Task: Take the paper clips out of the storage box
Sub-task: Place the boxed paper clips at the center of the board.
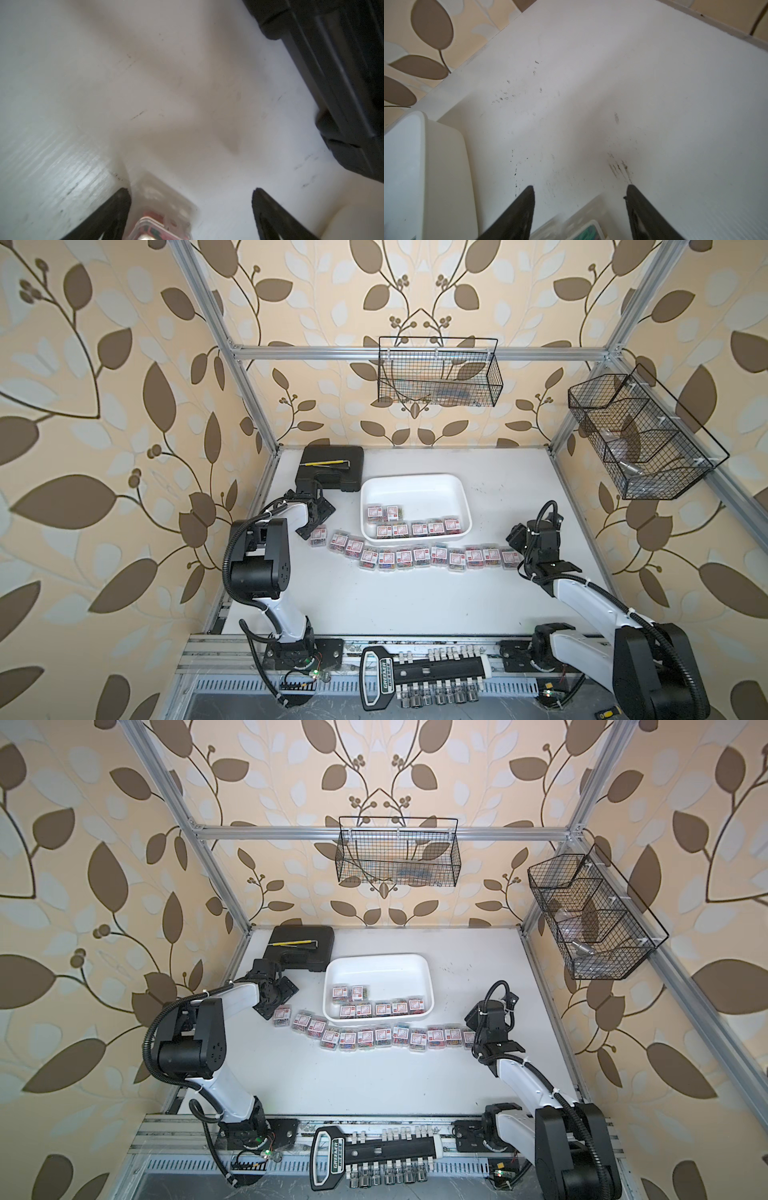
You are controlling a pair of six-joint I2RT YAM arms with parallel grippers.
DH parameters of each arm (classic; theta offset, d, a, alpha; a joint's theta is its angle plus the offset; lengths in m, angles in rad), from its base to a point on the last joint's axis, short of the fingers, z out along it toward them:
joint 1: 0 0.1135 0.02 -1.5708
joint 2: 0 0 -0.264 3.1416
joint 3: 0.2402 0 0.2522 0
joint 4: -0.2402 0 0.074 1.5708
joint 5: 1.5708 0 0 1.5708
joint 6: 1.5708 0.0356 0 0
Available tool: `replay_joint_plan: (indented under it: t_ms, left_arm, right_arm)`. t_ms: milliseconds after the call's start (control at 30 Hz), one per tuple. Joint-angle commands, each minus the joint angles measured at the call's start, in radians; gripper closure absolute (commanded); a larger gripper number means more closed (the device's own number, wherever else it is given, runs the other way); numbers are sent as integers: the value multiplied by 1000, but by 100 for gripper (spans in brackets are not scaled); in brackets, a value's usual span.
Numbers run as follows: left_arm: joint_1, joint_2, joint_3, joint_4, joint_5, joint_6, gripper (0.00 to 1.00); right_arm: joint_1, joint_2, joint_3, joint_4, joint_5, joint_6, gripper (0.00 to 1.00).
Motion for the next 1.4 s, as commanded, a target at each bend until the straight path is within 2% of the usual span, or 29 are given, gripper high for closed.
replay_joint_plan:
  t_ms: [0,300,600,733,900,1000,1100,1233,1300,1367]
  left_arm:
    - [-30,8,12,-19,49,33,6]
    - [-81,-47,-49,-16,70,37,6]
    - [-107,-161,-137,0,90,19,6]
    - [-118,-198,-169,10,113,21,5]
    - [-119,-248,-195,-15,90,40,5]
    - [-119,-283,-198,-47,60,62,5]
    - [-117,-325,-193,-86,3,70,4]
    - [-116,-361,-182,-119,-59,67,3]
    - [-115,-387,-181,-129,-84,62,3]
    - [-114,-429,-188,-136,-118,53,3]
  right_arm:
    - [6,-3,24,-4,22,-3,29]
    - [8,-4,24,-5,25,-5,29]
    - [17,-6,23,-5,35,-6,29]
    - [36,-19,29,-13,61,-12,29]
    - [86,-56,65,-46,48,-37,29]
    - [188,-88,109,-66,76,-58,29]
    - [362,-121,150,-82,182,-87,29]
    - [680,-133,153,-2,303,-153,43]
    - [844,-94,154,66,346,-169,49]
    - [1015,1,178,129,393,-173,50]
